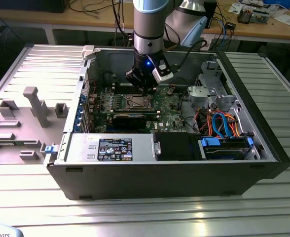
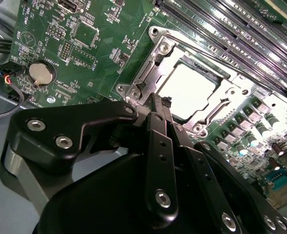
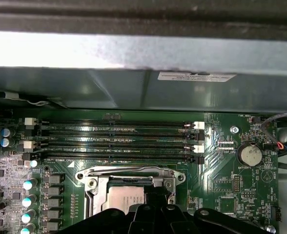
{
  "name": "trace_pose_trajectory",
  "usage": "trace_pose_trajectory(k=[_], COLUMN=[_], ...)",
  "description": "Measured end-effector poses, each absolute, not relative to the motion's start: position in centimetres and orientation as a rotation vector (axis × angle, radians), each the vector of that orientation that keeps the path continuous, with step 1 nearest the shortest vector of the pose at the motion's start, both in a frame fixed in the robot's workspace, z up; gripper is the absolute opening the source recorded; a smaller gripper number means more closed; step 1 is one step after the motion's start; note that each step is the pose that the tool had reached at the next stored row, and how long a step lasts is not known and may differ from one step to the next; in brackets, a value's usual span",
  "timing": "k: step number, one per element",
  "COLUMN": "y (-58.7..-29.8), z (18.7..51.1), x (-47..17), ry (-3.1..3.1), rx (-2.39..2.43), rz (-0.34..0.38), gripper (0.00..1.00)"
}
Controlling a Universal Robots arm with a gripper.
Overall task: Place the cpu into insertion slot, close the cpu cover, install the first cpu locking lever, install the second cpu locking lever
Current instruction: 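Install the second cpu locking lever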
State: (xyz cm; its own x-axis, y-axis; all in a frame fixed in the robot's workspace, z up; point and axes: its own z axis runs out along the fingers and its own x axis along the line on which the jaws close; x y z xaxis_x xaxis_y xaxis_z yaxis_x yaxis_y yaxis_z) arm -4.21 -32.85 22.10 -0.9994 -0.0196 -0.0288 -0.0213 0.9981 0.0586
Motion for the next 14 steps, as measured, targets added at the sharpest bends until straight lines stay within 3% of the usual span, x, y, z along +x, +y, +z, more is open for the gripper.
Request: trace_pose_trajectory(k=[14], y=[-33.04], z=[22.13], x=[-4.21], ry=[3.112], rx=[-0.032], rz=[0.092], gripper=[0.11])
